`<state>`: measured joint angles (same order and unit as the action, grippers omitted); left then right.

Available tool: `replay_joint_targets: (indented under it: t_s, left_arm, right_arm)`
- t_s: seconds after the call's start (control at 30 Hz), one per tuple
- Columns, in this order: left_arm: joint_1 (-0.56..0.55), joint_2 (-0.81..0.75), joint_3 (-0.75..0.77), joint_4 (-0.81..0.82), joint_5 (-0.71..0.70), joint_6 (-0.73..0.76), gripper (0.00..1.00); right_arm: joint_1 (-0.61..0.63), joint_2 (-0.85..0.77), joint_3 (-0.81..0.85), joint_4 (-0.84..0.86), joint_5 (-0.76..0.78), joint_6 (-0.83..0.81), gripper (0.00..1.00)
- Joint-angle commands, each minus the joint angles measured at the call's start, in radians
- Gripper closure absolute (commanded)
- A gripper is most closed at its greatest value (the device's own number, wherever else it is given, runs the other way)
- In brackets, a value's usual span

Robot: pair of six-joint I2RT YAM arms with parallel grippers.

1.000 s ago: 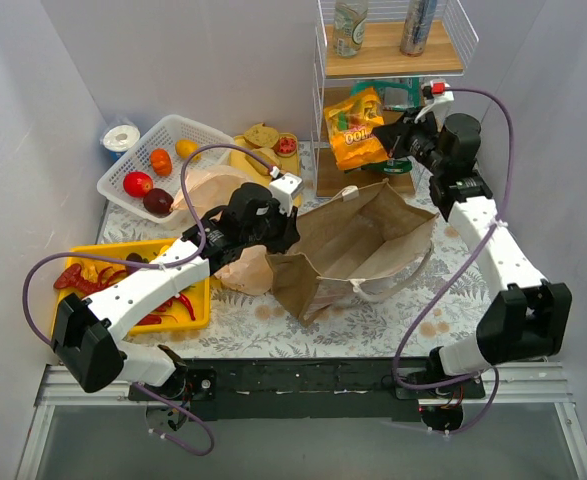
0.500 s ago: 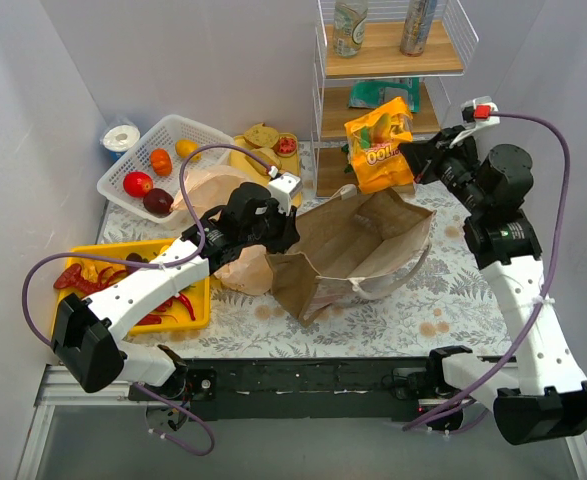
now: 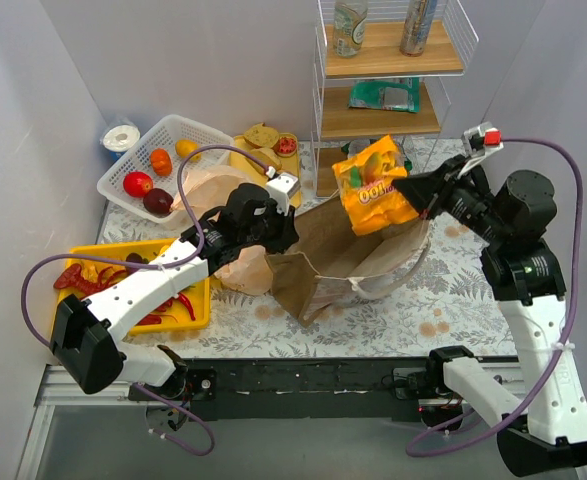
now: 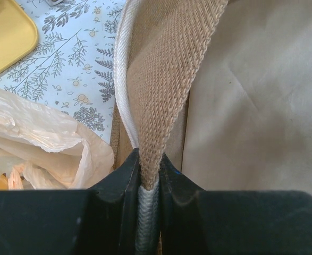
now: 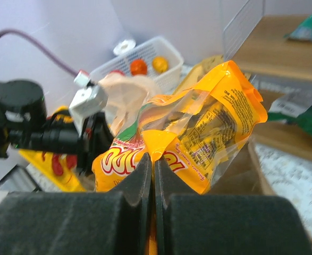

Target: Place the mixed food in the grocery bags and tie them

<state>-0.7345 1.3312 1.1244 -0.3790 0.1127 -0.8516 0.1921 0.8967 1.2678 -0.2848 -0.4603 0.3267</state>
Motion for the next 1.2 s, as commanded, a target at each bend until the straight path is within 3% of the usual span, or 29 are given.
replay_joint_targets:
  t_s: [0.0, 0.27, 0.43, 0.67, 0.83, 1.13, 1.17]
  left_arm:
    - [0.030, -0.021, 0.003, 0.045, 0.018, -0.033, 0.98]
    - [0.052, 0.014, 0.006, 0.038, 0.045, -0.044, 0.98]
    - [0.052, 0.000, -0.003, 0.052, 0.061, -0.033, 0.98]
    - [0.052, 0.005, -0.005, 0.055, 0.094, -0.026, 0.99]
    - [0.052, -0.006, -0.012, 0.066, 0.107, -0.020, 0.99]
    - [0.052, 0.022, -0.009, 0.065, 0.130, -0.023, 1.00]
    - [0.052, 0.020, -0.009, 0.065, 0.124, -0.021, 1.00]
  right_arm:
    - [0.007, -0.094, -0.021, 0.012, -0.081, 0.034, 0.99]
    - [0.007, -0.151, -0.041, -0.152, -0.089, 0.025, 0.99]
    - [0.007, -0.137, -0.108, -0.117, -0.043, 0.034, 0.99]
    - [0.007, -0.047, -0.062, -0.137, 0.204, 0.095, 0.99]
    - [0.027, -0.021, -0.183, -0.060, 0.247, 0.143, 0.99]
    - [0.358, 0.094, -0.286, 0.052, 0.506, 0.187, 0.99]
    - [0.394, 0.105, -0.285, 0.049, 0.532, 0.186, 0.87]
